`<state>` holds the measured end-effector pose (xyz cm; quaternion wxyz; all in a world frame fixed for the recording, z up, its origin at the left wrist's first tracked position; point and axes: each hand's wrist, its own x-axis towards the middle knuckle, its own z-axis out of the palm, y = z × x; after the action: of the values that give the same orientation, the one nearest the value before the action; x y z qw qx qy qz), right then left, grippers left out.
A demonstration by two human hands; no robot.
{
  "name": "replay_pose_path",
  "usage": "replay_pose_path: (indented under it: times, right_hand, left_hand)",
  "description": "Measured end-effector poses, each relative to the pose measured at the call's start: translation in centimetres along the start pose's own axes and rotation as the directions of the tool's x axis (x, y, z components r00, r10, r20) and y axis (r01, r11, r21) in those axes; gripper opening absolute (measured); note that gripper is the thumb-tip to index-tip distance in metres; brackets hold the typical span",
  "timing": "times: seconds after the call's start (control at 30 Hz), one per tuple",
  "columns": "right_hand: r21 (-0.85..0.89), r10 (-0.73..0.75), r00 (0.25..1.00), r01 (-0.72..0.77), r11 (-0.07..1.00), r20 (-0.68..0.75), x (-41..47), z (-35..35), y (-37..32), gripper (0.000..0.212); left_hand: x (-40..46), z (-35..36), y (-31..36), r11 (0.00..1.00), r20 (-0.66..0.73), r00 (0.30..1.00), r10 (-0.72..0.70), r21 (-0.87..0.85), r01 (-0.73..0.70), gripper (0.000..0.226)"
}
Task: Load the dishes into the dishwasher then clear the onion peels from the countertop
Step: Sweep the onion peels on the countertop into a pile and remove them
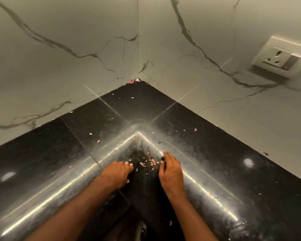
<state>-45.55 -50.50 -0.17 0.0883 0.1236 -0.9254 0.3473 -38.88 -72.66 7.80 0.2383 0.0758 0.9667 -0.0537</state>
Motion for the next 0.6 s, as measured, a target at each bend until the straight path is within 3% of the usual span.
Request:
replay_pose_path:
  times: [0.07,0.13,0.2,0.3,0.4,0.5,0.53,0.6]
  right_hand:
    - [-0.185,0.001,1.000,0.001,0.983,0.010,-2.3,1.1,-0.4,0.063]
    - [-0.246,-0.019,0.997,0.038,0.969,0.080,-3.1,2.0,-1.8,0.071]
    - [-0.197,-0.017,0.981,0.056,0.979,0.192,-2.0,2.6,-3.6,0.072]
    - [-0.087,-0.195,0.919,0.238,0.967,0.344,-0.3,4.2,-5.9,0.062]
    - [-0.052,-0.461,0.809,0.512,0.858,0.365,0.2,5.5,-7.0,0.057]
    - [-0.050,-0.590,0.722,0.647,0.761,0.361,1.7,5.6,-6.3,0.048]
    - [-0.062,-0.598,0.728,0.650,0.757,0.334,2.4,5.5,-5.6,0.042]
    - [-0.076,-0.535,0.811,0.565,0.822,0.236,3.5,4.7,-4.0,0.040]
  left_hand:
    - [0.1,0.1,0.0,1.000,-0.009,1.000,0.008,0.009,-0.008,0.058]
    - [-0.1,0.3,0.0,1.000,-0.018,1.000,0.006,0.012,-0.006,0.057]
    - [-0.3,0.5,-0.2,1.000,-0.028,1.000,0.004,-0.013,-0.005,0.060]
    - [-0.9,1.2,-1.5,0.976,-0.107,0.994,-0.028,-0.216,0.005,0.060]
    - [-1.8,2.2,-2.9,0.844,-0.213,0.965,-0.150,-0.536,0.013,0.058]
    - [-2.7,3.6,-3.3,0.686,-0.278,0.922,-0.270,-0.727,-0.018,0.056]
    - [-2.9,3.7,-3.2,0.658,-0.283,0.915,-0.286,-0.753,-0.027,0.054]
    - [-2.9,3.6,-2.8,0.630,-0.255,0.918,-0.305,-0.777,-0.006,0.050]
